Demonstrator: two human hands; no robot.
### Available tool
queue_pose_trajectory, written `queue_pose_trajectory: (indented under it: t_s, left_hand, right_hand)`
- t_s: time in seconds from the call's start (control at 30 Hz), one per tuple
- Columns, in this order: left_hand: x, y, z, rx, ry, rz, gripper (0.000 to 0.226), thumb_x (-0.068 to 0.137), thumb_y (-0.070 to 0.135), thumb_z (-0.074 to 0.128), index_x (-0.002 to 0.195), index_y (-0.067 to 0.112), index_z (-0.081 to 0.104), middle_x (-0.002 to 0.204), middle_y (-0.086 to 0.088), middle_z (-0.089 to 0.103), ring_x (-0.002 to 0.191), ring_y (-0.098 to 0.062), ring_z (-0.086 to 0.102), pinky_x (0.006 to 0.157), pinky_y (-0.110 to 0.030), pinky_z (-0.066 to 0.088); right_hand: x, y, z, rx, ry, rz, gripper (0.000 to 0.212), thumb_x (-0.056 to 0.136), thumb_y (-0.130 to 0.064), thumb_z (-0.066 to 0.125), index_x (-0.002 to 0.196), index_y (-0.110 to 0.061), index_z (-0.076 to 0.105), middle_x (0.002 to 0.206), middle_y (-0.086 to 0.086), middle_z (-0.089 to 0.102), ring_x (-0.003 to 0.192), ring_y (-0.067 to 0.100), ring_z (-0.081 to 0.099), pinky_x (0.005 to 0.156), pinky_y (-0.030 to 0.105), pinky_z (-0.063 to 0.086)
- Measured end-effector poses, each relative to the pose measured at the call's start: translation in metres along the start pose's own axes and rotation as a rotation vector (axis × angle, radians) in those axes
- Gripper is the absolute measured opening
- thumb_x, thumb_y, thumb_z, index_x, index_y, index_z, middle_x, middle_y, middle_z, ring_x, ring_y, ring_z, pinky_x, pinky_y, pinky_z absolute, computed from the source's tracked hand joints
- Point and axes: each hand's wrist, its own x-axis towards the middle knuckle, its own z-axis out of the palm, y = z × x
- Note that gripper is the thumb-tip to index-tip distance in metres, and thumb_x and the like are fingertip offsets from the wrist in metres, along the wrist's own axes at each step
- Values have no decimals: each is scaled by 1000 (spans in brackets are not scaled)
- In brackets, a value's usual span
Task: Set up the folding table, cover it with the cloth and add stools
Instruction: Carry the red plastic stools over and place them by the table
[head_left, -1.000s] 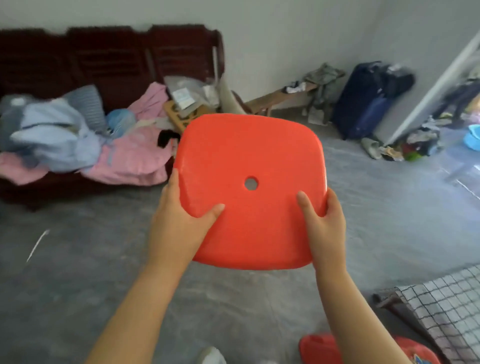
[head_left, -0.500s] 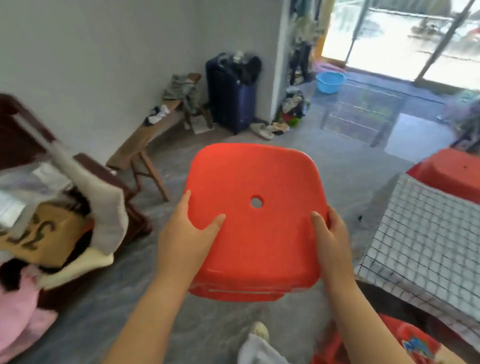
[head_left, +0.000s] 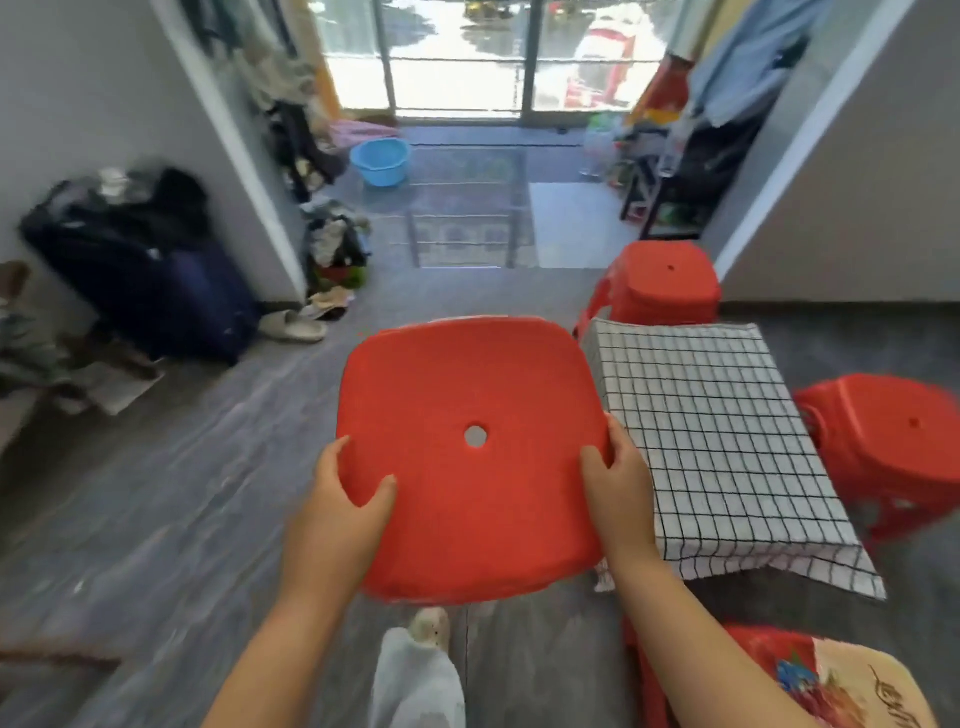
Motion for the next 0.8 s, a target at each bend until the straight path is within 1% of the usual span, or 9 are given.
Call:
queue_pose_trajectory:
  t_s: [0.1, 0.17, 0.2, 0.27, 0.37, 0.43, 0.5, 0.67, 0.8]
  left_hand:
    - [80, -6, 33, -45, -127, -36, 63, 77, 46, 67, 132, 30, 40, 131, -5, 57, 117, -25, 55, 96, -40, 44]
    - [131, -15, 60, -30, -194, -77, 73, 64, 62, 57, 128, 33, 40, 125, -6, 61, 110, -26, 59, 93, -42, 46]
    - [154, -18, 75, -17, -223, -97, 76, 60, 65, 53, 128, 33, 39, 123, -7, 62, 109, -27, 60, 92, -41, 46]
    - [195, -26, 106, 14, -277, -125, 80, 61, 63, 53, 132, 30, 37, 125, -9, 61, 111, -28, 59, 91, -39, 46]
    - [249, -40, 155, 76, -326, -139, 79, 74, 56, 61, 140, 27, 29, 123, -6, 62, 105, -28, 61, 82, -36, 46]
    - [279, -53, 188, 129, -334, -141, 74, 83, 45, 66, 142, 26, 26, 124, -7, 62, 107, -32, 61, 78, -34, 42]
    - [303, -67, 221, 167, -348, -135, 75, 85, 40, 64, 145, 26, 21, 126, -8, 61, 109, -34, 60, 77, -33, 39]
    - [335, -103, 287, 186, -425, -174, 83, 85, 41, 64, 147, 28, 10, 131, -6, 59, 113, -30, 59, 84, -35, 43]
    - [347, -121, 322, 210, -451, -226, 84, 86, 40, 64, 148, 27, 10, 132, -8, 57, 115, -32, 57, 88, -36, 43]
  right_hand:
    - [67, 16, 31, -51, 19, 41, 62, 79, -31, 47, 139, -15, 47, 128, -6, 57, 115, 10, 54, 102, 33, 43]
    - [113, 30, 49, -128, 1, 66, 61, 80, -31, 50, 137, -9, 48, 131, 2, 51, 123, 17, 47, 107, 36, 37]
    - [135, 37, 57, -181, -30, 108, 58, 83, -29, 53, 137, -8, 47, 132, 5, 47, 124, 19, 44, 107, 36, 35]
    - [176, 61, 73, -257, -120, 208, 63, 82, -33, 55, 139, -9, 44, 133, 8, 41, 125, 21, 38, 106, 34, 31]
    - [227, 101, 95, -299, -218, 294, 84, 69, -45, 49, 145, -11, 36, 133, 9, 38, 126, 23, 38, 109, 37, 33]
    - [254, 131, 108, -320, -255, 334, 80, 75, -43, 54, 146, -11, 35, 132, 9, 38, 127, 24, 39, 109, 40, 34]
    - [279, 160, 118, -337, -282, 364, 74, 80, -37, 58, 145, -9, 36, 133, 11, 37, 127, 25, 38, 110, 40, 33]
    - [318, 218, 133, -354, -347, 480, 83, 68, -44, 51, 144, -13, 38, 131, 8, 35, 121, 25, 43, 104, 40, 38]
    - [335, 258, 143, -350, -372, 519, 81, 70, -44, 53, 144, -16, 37, 127, 7, 36, 114, 22, 45, 100, 38, 41]
